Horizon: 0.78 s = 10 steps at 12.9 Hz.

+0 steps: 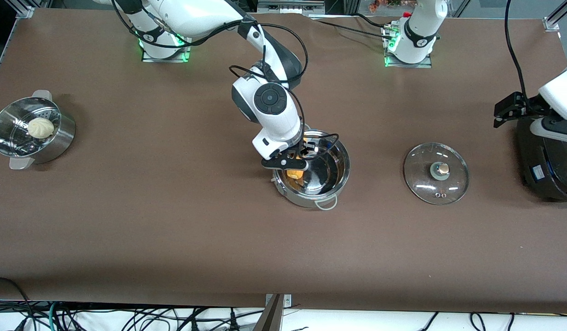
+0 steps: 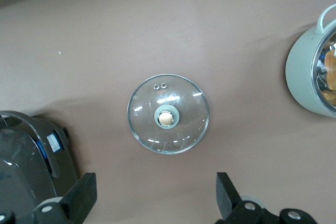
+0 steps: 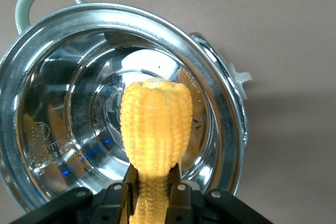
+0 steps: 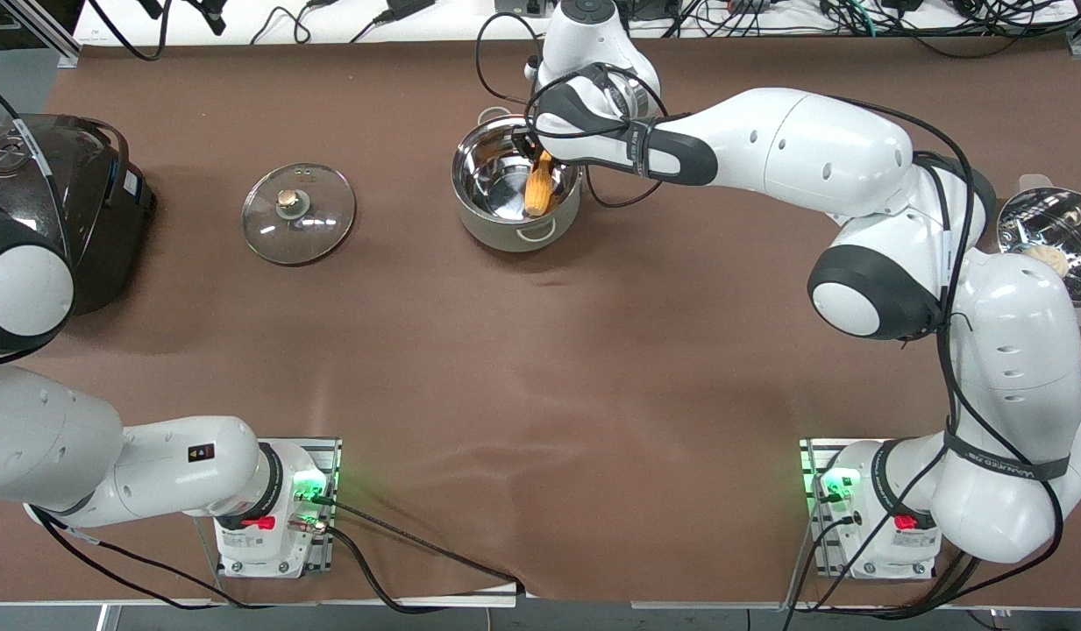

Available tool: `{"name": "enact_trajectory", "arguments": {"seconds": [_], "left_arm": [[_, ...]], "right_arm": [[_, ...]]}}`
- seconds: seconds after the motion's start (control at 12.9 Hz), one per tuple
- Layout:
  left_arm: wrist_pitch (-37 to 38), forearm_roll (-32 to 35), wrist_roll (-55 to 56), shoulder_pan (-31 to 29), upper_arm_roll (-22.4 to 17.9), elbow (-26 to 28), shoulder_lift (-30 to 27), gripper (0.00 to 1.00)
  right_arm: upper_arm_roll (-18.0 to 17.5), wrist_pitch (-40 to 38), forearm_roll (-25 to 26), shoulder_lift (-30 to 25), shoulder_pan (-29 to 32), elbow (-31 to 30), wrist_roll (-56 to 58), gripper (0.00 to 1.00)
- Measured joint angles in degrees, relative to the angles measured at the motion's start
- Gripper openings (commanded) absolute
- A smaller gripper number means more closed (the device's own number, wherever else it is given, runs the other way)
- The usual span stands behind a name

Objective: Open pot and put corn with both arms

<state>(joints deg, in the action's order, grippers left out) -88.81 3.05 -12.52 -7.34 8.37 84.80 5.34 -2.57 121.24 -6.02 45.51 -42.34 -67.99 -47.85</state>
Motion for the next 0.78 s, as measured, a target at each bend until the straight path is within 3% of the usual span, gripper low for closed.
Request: {"name": "enact_trajectory", "arguments": {"seconds": [0.16,0.31,0.39,0.78], "left_arm": [[-2.6,-3.8,3.7,3.4,-5.1,4.6,-2.7,1.0],[-4.1,-4.2,10.4,4.5,-5.6,8.2,-5.2,1.0],[-4.3,-4.1,12.3,5.5,-5.7,9.0,-6.0,1.0],[-4.5,-3.4,14.2,9.0,-7.7,9.7,-7.0,1.0]], "right_arm": [[0.0,0.7,0.0,0.1,0.0,0.1,-1.3,0.36],[0.0,1.9,0.0,0.6,-0.2,0.1,-1.7,0.42],[0.0,2.3,0.0,0.8,-0.4,0.1,-1.7,0.51],[0.0,2.4,0.0,1.0,-0.5,0.2,-1.8,0.56]]}}
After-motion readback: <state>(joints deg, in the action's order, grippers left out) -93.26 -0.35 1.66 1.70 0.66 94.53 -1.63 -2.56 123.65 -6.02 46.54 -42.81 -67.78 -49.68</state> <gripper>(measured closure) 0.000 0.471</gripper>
